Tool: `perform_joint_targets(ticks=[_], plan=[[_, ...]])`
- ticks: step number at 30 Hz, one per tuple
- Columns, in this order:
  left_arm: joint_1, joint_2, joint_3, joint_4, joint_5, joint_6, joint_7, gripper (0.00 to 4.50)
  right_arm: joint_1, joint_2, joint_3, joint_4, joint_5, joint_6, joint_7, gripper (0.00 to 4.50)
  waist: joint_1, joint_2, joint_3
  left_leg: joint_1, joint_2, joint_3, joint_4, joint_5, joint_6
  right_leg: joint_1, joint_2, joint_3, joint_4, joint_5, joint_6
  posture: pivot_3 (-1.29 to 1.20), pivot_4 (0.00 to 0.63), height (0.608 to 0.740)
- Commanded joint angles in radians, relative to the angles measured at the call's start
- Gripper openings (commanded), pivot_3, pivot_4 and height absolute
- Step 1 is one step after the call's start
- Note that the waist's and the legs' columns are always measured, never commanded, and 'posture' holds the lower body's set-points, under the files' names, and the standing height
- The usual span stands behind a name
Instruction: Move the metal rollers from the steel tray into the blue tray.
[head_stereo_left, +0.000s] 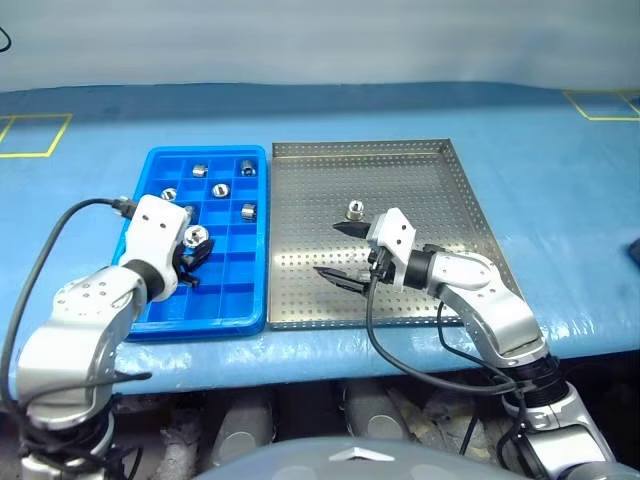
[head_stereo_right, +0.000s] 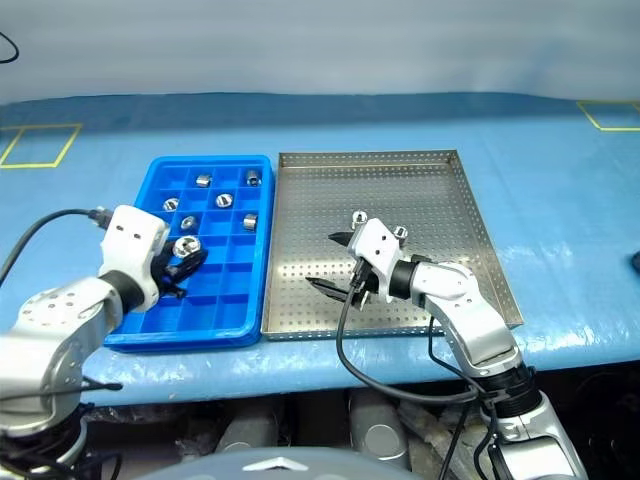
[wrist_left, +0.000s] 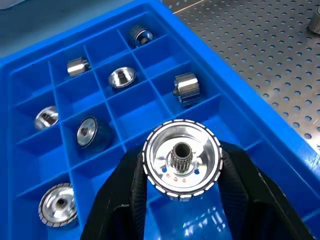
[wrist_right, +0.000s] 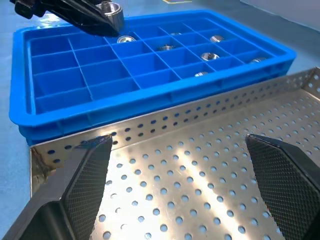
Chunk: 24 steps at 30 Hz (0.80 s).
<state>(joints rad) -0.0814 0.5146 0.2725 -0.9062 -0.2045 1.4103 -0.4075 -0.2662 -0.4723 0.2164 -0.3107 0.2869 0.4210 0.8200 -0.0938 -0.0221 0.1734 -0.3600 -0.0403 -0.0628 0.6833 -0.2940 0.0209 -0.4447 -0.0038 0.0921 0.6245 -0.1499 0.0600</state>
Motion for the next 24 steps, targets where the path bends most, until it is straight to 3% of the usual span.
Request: perform_joint_targets(ticks=[1, 8, 18, 24], plan=[[0.058, -0.009, 0.105, -0.121, 0.009, 0.073, 0.017, 1.69, -0.023, 0.002, 0.003, 0.000, 0.010, -0.024, 0.025, 4.50, 0.013, 0.000, 0.000, 0.000, 0.000, 0.000, 0.000, 0.000, 0.000, 0.000, 0.000, 0.000, 0.000, 0.000, 0.000, 0.02, 0.150, 0.740], [0.218, -0.028, 0.133, -0.097, 0.047, 0.050, 0.085, 1.69, -0.041, 0.004, 0.004, 0.012, 0.010, -0.024, 0.041, 4.50, 0.038, -0.001, 0.000, 0.000, 0.000, -0.001, 0.000, 0.000, 0.000, 0.001, -0.001, -0.002, 0.000, -0.001, -0.001, 0.04, 0.150, 0.740], [0.247, -0.032, 0.122, -0.024, 0.076, -0.017, 0.149, 1.69, -0.032, -0.006, -0.007, -0.005, 0.013, -0.017, 0.037, 4.50, 0.052, -0.001, 0.000, 0.000, 0.000, -0.004, 0.000, 0.000, -0.001, 0.002, -0.002, -0.006, 0.000, -0.003, -0.006, 0.02, 0.150, 0.740], [0.183, -0.067, 0.132, -0.014, 0.065, -0.055, 0.169, 3.66, -0.024, -0.008, -0.015, -0.012, 0.012, -0.017, 0.023, 4.50, 0.052, -0.001, 0.000, 0.000, 0.000, -0.007, 0.000, 0.001, -0.002, 0.002, -0.002, -0.009, 0.000, -0.003, -0.006, 0.01, 0.150, 0.740]])
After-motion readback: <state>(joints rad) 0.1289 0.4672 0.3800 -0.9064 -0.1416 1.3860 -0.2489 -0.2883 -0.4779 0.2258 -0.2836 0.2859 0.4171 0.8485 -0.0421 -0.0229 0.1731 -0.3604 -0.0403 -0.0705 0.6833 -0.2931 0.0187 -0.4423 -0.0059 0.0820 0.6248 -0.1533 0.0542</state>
